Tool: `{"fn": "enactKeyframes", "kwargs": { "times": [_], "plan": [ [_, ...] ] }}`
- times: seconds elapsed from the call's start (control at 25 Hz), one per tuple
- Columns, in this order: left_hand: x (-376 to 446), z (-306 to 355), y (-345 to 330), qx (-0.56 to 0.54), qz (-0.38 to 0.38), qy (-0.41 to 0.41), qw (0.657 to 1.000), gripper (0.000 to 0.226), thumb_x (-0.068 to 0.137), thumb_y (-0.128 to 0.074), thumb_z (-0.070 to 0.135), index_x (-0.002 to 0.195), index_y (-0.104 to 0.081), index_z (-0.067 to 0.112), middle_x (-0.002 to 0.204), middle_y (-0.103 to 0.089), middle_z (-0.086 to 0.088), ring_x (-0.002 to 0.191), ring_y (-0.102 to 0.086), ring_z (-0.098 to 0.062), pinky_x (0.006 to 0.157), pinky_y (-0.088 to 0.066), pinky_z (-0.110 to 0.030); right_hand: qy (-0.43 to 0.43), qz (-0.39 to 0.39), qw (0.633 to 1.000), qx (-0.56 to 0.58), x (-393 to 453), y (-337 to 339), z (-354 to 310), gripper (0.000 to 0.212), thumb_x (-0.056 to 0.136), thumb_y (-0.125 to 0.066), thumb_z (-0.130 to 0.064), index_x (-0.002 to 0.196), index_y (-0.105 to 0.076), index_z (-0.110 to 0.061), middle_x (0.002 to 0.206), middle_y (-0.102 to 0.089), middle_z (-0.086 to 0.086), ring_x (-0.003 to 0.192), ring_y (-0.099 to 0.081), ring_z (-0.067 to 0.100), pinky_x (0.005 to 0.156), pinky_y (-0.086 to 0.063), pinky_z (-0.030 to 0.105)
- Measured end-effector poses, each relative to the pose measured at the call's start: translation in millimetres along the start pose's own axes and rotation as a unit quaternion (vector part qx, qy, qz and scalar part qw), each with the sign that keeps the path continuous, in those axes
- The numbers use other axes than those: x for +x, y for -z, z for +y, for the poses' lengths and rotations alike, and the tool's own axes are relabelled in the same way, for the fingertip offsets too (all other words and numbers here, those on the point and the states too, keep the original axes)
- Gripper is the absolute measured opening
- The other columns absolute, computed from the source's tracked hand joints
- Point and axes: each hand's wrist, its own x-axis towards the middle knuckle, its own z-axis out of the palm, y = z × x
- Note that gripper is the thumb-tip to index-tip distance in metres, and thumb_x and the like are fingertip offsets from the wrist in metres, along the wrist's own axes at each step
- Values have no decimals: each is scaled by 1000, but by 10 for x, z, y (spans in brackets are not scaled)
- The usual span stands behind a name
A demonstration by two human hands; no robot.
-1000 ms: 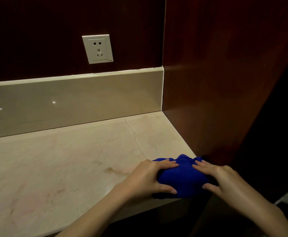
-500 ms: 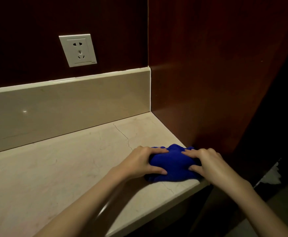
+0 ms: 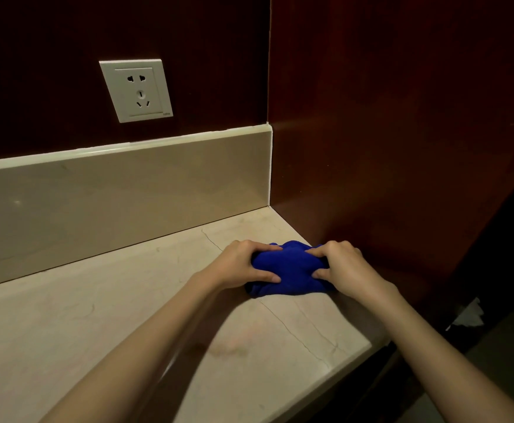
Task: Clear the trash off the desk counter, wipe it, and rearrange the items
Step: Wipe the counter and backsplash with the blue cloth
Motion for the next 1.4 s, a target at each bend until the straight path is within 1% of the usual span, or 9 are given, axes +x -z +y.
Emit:
{"fn": "enactKeyframes", "kwargs": {
  "times": [0.16,0.32,0.56,0.84,0.96,1.08,1.16,1.28,1.4],
  "plan": [
    [183,-226,146,4,3,17,1000,68,72,-79,47,133,-56,29,121,-66,6,106,-59,-9,88,-48,-20,4,-8,1000,-7,385,-40,-92,50,87,-68,-21,135,-53,-21,130,-59,6,119,-55,26,99,-45,39],
    [356,-479,310,-9,12,36,999,65,74,-79,43,133,-56,30,124,-64,8,108,-58,-7,92,-47,-20,24,-14,1000,-8,815,-46,-216,42,86,-68,-19,128,-60,-19,124,-62,7,114,-58,27,95,-47,38],
    [601,-784,528,-6,32,60,998,61,76,-78,41,132,-57,29,121,-66,8,109,-59,-8,93,-48,-22,42,-14,999,-9,1418,-97,-395,46,85,-69,-16,129,-57,-17,124,-60,9,112,-58,27,93,-50,37],
    [657,-844,536,-33,69,68,995,58,78,-77,36,131,-57,23,123,-65,7,108,-59,-7,93,-49,-22,75,-26,997,-20,1808,-44,-456,48,82,-72,-9,127,-58,-13,125,-61,10,114,-58,27,96,-50,39],
    [645,-823,476,-30,101,74,992,58,79,-76,36,132,-57,21,123,-65,5,109,-61,-10,92,-49,-23,96,-12,995,-16,1903,-68,-487,40,84,-67,-4,122,-63,-15,117,-64,9,105,-62,26,91,-53,39],
    [633,-785,442,-21,116,90,989,61,78,-76,38,133,-56,22,122,-66,5,108,-62,-12,93,-51,-29,129,-18,991,-34,1967,-39,-503,23,86,-61,0,103,-68,-13,101,-66,9,92,-65,25,85,-55,40],
    [621,-764,438,-15,122,99,987,63,77,-77,39,134,-55,22,122,-66,4,108,-61,-12,93,-51,-30,155,-27,986,-49,1986,3,-498,19,87,-60,0,99,-68,-11,98,-66,9,90,-64,25,83,-55,39],
    [583,-757,433,-14,116,112,987,65,77,-77,41,135,-54,22,124,-65,4,109,-61,-12,94,-50,-30,177,-45,982,-44,1970,32,-476,22,87,-62,-3,106,-68,-13,104,-66,8,95,-63,23,85,-53,35],
    [547,-751,472,-12,90,129,988,67,78,-76,41,138,-51,23,125,-64,4,110,-60,-13,94,-50,-27,174,-68,982,-10,1945,32,-462,31,87,-59,0,113,-66,-16,112,-64,6,102,-60,22,87,-50,33]
  ]
}}
